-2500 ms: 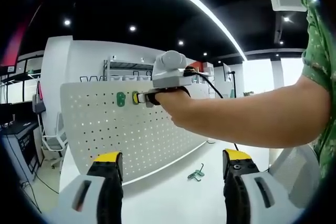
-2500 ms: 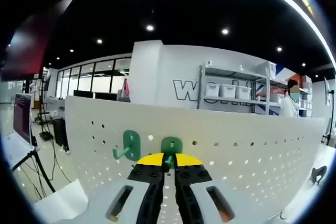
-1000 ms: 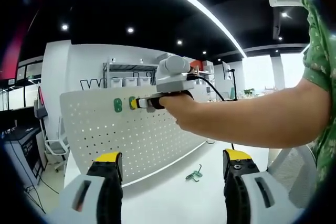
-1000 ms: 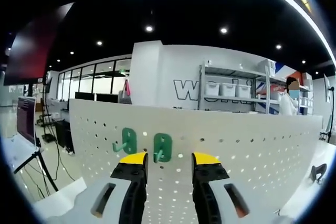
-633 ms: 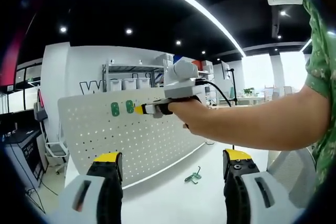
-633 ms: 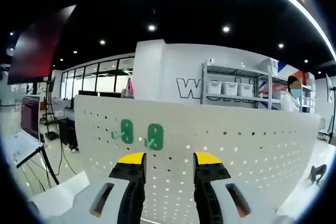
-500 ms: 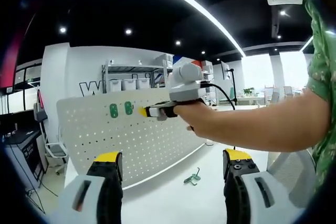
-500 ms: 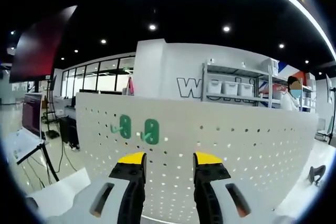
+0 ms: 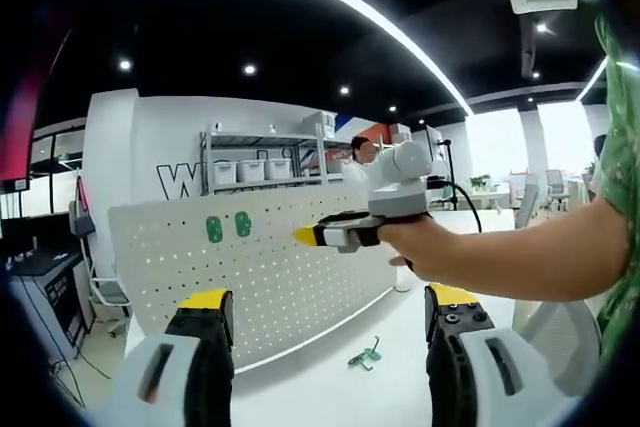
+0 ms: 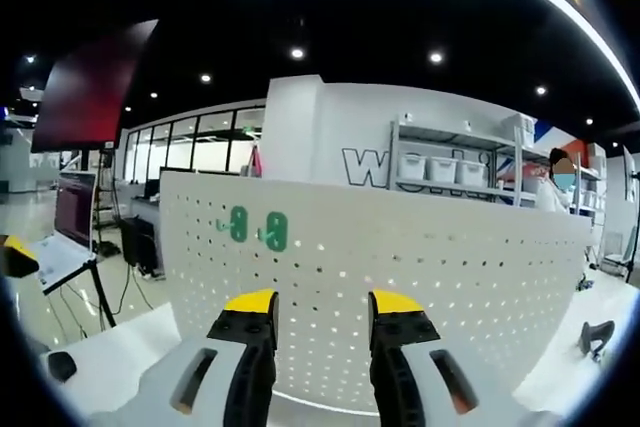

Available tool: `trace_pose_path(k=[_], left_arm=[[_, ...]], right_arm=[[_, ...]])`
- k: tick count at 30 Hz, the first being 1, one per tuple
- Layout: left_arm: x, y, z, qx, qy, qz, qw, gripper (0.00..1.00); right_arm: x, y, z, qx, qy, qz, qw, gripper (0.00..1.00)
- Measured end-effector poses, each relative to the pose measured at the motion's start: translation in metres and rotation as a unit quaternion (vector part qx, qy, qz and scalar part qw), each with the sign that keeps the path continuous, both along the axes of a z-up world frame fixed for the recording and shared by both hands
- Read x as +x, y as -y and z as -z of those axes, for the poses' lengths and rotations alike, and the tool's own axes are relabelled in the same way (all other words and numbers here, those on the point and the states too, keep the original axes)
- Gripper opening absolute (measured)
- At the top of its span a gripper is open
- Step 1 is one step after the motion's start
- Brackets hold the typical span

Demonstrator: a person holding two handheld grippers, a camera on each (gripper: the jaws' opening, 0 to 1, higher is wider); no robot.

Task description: Insert the hook assembly into the mounting plate slot until the hook locks in place.

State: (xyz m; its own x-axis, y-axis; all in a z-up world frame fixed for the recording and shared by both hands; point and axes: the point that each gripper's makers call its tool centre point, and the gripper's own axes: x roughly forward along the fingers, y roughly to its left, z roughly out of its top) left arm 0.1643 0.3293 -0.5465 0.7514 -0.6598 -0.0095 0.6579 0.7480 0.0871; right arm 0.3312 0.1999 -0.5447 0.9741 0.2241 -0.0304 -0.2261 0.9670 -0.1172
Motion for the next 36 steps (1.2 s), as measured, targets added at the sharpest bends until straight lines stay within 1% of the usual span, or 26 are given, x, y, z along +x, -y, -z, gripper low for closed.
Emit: trace_pose_path(k=[5,11,21,31,36], left_arm=[[0.001,0.002,-0.005,-0.011,0.004,-0.011,0.9999,0.81],[0.004,0.01,-0.009,-0.015,0.007,-0.021,0.9996,0.8],[0.01,0.02,-0.016,-0.019,0.012,-0.039,0.999,0.8],[0.012,0.036,-0.014,-0.016,0.009,-0.047,0.9987,0.8],[0.01,0.045,-0.012,-0.012,0.008,-0.05,0.9986,0.79]], right_arm=[[-0.014,0.006,0.006,-0.002,-0.006,-0.014,0.9999,0.36],[-0.029,0.018,0.014,-0.006,-0.015,-0.026,0.9995,0.36],[-0.049,0.043,0.016,-0.015,-0.019,-0.042,0.9988,0.36],[-0.068,0.069,0.025,-0.021,-0.029,-0.055,0.9979,0.35],[-0.076,0.083,0.024,-0.023,-0.027,-0.059,0.9976,0.35]])
